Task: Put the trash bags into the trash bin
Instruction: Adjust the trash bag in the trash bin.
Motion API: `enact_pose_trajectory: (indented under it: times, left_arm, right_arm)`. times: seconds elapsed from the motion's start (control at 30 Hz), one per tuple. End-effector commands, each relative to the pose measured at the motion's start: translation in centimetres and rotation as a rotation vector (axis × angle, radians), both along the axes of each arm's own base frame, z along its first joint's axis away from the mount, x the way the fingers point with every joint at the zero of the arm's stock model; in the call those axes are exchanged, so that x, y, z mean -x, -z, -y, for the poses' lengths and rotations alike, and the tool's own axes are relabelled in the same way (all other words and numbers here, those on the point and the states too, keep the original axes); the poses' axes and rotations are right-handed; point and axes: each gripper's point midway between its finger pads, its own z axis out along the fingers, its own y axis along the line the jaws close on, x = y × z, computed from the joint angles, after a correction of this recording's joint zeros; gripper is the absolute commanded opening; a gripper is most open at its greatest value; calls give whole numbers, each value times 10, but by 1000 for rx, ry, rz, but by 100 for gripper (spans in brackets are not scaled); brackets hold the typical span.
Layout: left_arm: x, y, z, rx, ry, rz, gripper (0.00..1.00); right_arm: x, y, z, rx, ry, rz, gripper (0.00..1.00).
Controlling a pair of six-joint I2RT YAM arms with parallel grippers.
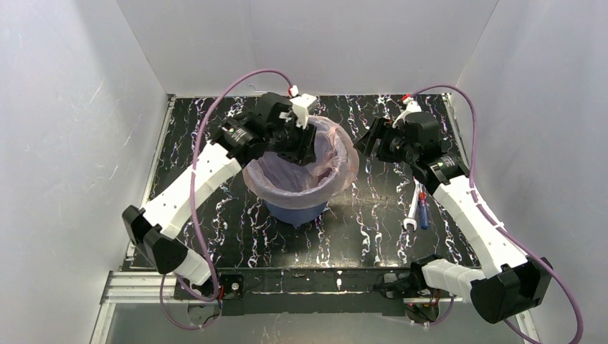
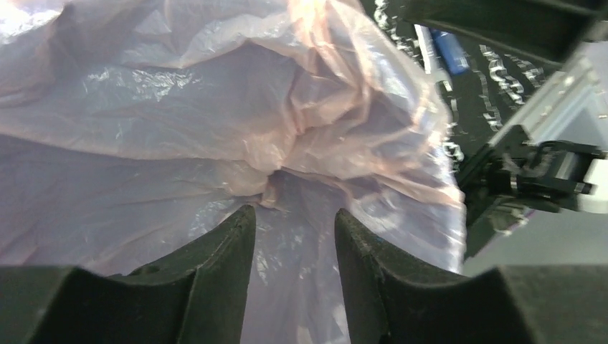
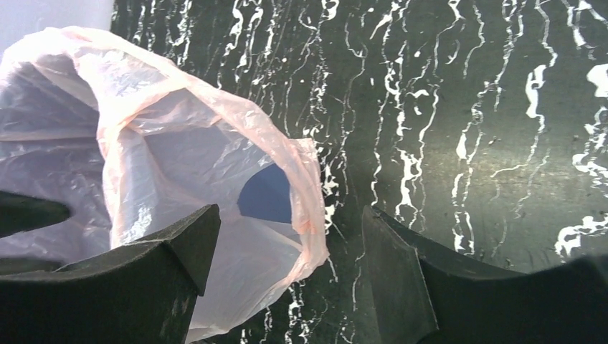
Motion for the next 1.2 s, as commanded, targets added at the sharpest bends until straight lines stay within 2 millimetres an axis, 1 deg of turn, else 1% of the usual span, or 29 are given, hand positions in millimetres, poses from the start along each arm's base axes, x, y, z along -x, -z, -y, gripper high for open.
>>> enact_pose_trajectory:
  times: [0.0, 0.1, 0.2, 0.3, 0.37, 0.47, 0.6, 0.77, 0.83, 0.93, 1.07, 1.17]
  left_arm:
    - [-9, 15, -5, -82, -41, 8, 40]
    - [-7, 37, 3, -124, -25, -23, 34]
    - [-15, 65, 2, -180, -58, -37, 28]
    - [-17, 92, 8, -196, -45, -64, 22]
    - [-18, 104, 8, -196, -58, -64, 18]
    - [-17, 115, 10, -165, -64, -63, 14]
    - [-15, 130, 5, -157, -95, -64, 9]
    - [-9, 136, 5, -139, -73, -58, 6]
    - [-6, 142, 8, -154, -41, -84, 5]
    - [-3, 158, 13, -202, 6, -150, 0]
    - [-1, 182, 11, -248, -5, -204, 0]
    - [-1, 193, 10, -265, -24, -227, 0]
  right_arm:
    - [1, -15, -12, -91, -31, 29, 81]
    - [2, -11, -14, -94, -41, 16, 81]
    - [2, -8, -14, -94, -42, 8, 81]
    - [3, -4, -15, -92, -50, -2, 80]
    - [3, -2, -15, -83, -52, -5, 80]
    - [4, 0, -13, -76, -49, -9, 80]
    - [6, 5, -14, -79, -57, -21, 80]
    - [5, 14, -17, -79, -65, -39, 80]
    - [4, 15, -18, -81, -70, -48, 80]
    - [2, 12, -19, -81, -72, -42, 80]
    - [-1, 7, -19, -82, -65, -28, 80]
    - [-1, 6, -19, -86, -69, -26, 80]
